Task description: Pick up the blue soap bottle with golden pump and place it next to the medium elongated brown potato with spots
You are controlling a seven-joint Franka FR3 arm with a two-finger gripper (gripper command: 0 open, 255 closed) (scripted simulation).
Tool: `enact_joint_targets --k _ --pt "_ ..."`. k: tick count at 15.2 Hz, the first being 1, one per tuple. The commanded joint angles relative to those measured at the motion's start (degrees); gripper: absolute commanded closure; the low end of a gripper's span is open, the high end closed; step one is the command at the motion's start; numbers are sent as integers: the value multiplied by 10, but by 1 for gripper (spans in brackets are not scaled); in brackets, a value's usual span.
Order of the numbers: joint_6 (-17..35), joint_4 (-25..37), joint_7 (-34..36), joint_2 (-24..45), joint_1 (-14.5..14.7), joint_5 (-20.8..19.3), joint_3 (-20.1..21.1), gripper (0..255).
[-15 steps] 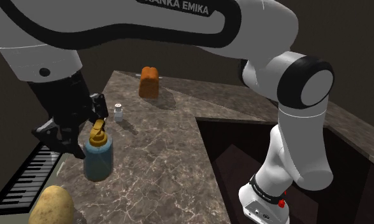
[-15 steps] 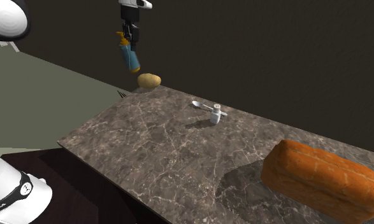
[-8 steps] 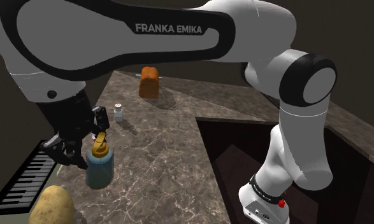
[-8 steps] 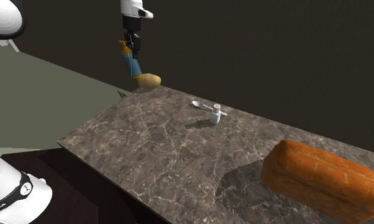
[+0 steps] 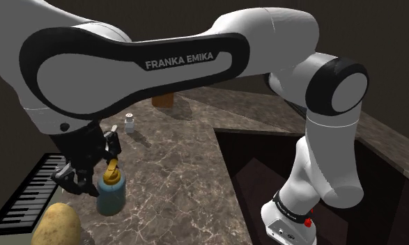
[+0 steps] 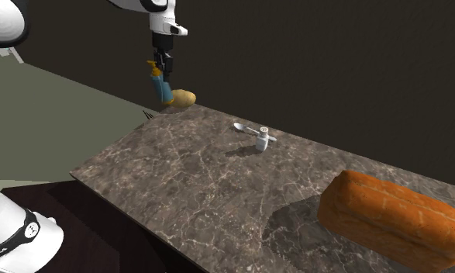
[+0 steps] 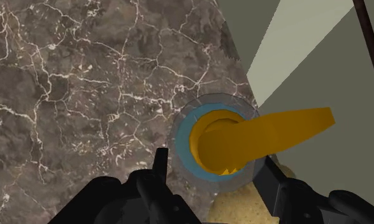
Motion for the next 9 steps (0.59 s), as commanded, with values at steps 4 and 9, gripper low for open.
enact_joint_targets --k 4,9 --pt "36 -31 0 6 -2 -2 -2 255" --pt "71 -59 0 13 -3 -5 -3 255"
